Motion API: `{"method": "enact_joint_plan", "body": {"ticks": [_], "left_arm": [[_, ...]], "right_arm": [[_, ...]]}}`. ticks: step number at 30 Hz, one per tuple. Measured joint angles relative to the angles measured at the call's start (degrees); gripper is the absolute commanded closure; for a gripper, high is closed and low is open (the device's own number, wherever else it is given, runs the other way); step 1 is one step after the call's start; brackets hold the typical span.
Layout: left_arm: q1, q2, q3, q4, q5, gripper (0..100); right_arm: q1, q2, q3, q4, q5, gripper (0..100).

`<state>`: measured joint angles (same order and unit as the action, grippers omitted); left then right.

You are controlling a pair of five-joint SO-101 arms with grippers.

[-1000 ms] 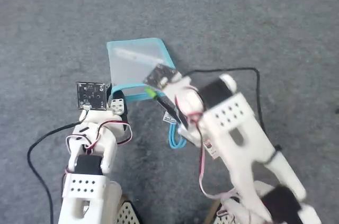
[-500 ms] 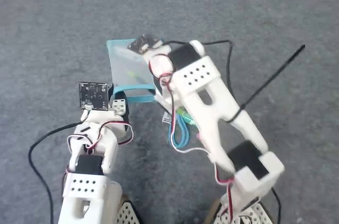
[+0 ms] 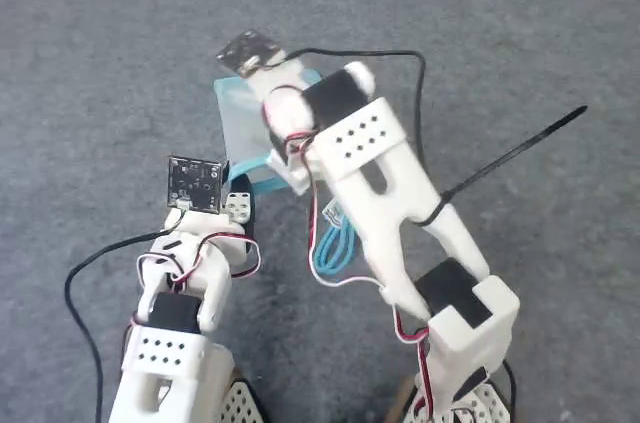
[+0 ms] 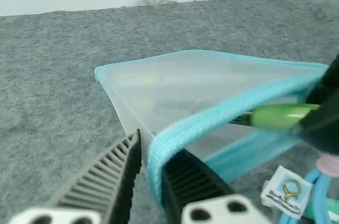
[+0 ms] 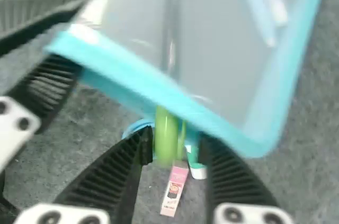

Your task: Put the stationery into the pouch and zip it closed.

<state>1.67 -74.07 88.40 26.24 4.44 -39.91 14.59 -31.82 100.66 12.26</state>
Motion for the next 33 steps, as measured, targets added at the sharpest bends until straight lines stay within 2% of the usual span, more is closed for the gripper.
{"method": "enact_joint_plan", "body": {"ticks": [7,12,18,26,29,33], "left_arm": [[-0.09,0.00,0.00,-0.70,-0.26,99],[-4.48,0.00,0.00,-0.70,-0.70,99],[-9.58,0.00,0.00,-0.70,-0.79,99],[-13.27,0.00,0.00,-0.70,-0.79,99],[-13.45,0.00,0.00,-0.70,-0.79,99],[-13.45,0.00,0.00,-0.70,-0.79,99]], "right_arm": [[0.70,-2.46,0.00,0.00,0.18,78.2],[8.09,-13.45,2.81,0.00,0.35,78.2],[12.22,-23.74,26.37,-0.62,0.35,78.2],[12.04,-34.99,61.71,-19.34,3.34,78.2],[12.04,-35.08,67.87,-24.62,5.54,78.2],[11.96,-34.73,68.48,-29.27,7.82,78.2]]}}
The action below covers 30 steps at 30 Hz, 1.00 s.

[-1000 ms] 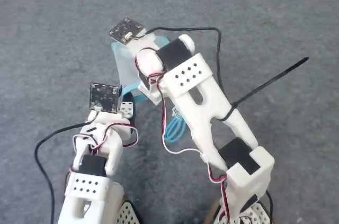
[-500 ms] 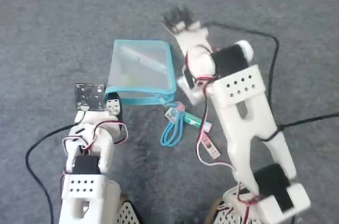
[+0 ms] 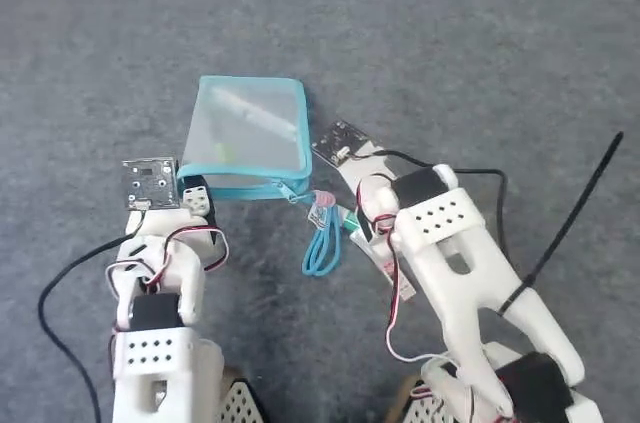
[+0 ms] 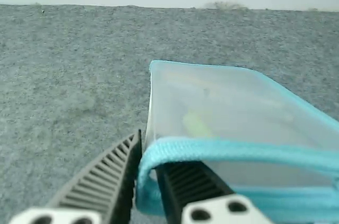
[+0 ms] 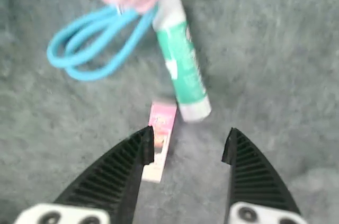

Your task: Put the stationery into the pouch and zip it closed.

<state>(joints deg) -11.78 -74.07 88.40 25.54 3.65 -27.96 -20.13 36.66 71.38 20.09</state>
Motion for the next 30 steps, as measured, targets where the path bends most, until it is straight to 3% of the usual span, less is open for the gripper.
{"method": "enact_joint_plan", "body": {"ticks": [12,24,30], "left_arm": [[0.00,0.00,0.00,0.00,0.00,99],[0.00,0.00,0.00,0.00,0.00,99],[0.00,0.00,0.00,0.00,0.00,99]], "right_arm": [[0.00,12.22,0.70,-5.45,1.85,78.2],[-0.09,12.84,5.27,-13.80,2.37,78.3],[1.05,12.84,5.45,-15.21,4.40,90.8]]}}
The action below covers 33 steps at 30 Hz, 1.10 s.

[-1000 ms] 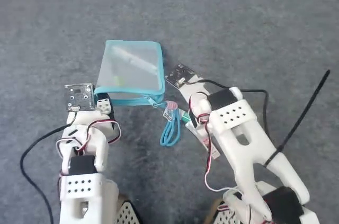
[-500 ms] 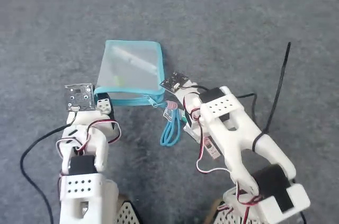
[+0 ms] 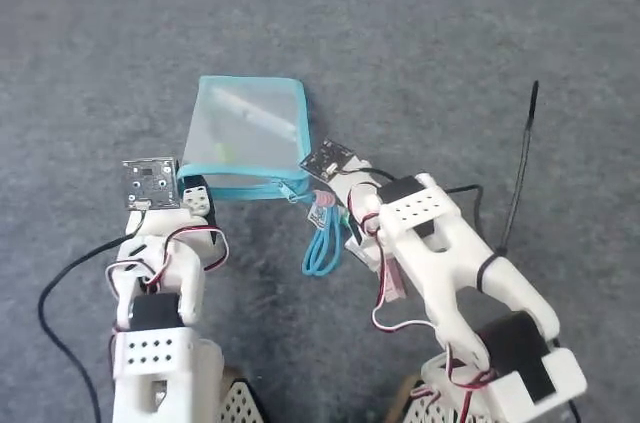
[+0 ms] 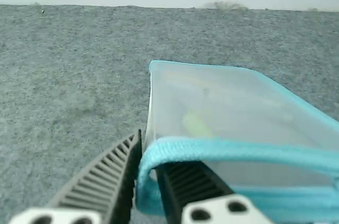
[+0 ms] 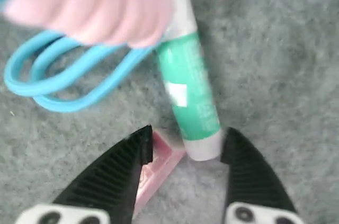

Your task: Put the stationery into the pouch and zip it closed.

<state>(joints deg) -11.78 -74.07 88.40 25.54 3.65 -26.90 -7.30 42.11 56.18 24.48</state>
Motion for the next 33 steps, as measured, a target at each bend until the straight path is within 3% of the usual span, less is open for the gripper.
{"method": "enact_joint_plan", "body": {"ticks": [10,16,19,25,33], "left_arm": [[0.00,0.00,0.00,0.00,0.00,99],[0.00,0.00,0.00,0.00,0.00,99],[0.00,0.00,0.00,0.00,0.00,99],[0.00,0.00,0.00,0.00,0.00,99],[0.00,0.00,0.00,0.00,0.00,99]], "right_arm": [[4.92,0.09,0.44,-2.11,0.53,97.2],[10.64,0.09,0.44,-2.11,-3.16,98.7],[13.89,0.09,0.53,-2.11,-3.78,95.4],[13.80,0.09,0.53,-2.11,-3.96,82.4],[13.80,1.76,0.70,-2.11,-3.96,82.7]]}}
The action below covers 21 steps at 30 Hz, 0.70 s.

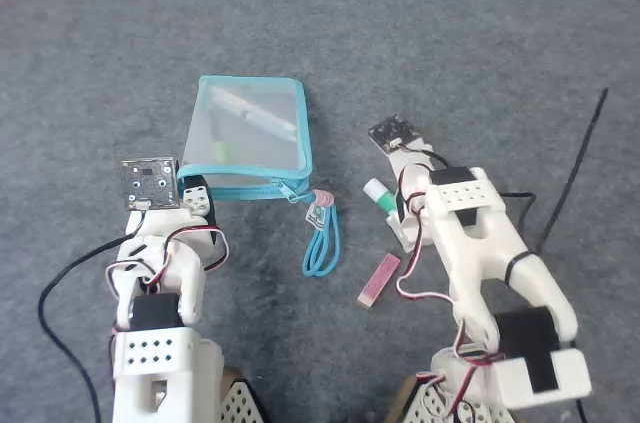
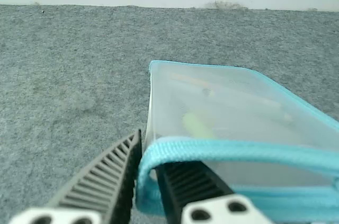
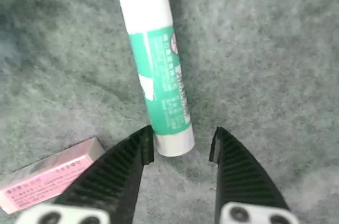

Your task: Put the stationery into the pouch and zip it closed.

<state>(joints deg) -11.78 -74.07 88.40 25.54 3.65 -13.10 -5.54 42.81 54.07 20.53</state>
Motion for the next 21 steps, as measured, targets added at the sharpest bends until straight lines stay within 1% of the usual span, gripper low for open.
{"method": "enact_joint_plan", "body": {"ticks": [5,10,14,21], "left_arm": [[0.00,0.00,0.00,0.00,0.00,99],[0.00,0.00,0.00,0.00,0.00,99],[0.00,0.00,0.00,0.00,0.00,99],[0.00,0.00,0.00,0.00,0.00,99]], "right_arm": [[0.00,3.69,-0.79,-0.09,0.00,87.9],[0.53,3.69,-1.14,-0.35,0.00,99.1],[0.53,3.34,-1.23,0.26,-0.09,98.7],[2.55,-5.54,-1.05,8.62,0.00,98.7]]}}
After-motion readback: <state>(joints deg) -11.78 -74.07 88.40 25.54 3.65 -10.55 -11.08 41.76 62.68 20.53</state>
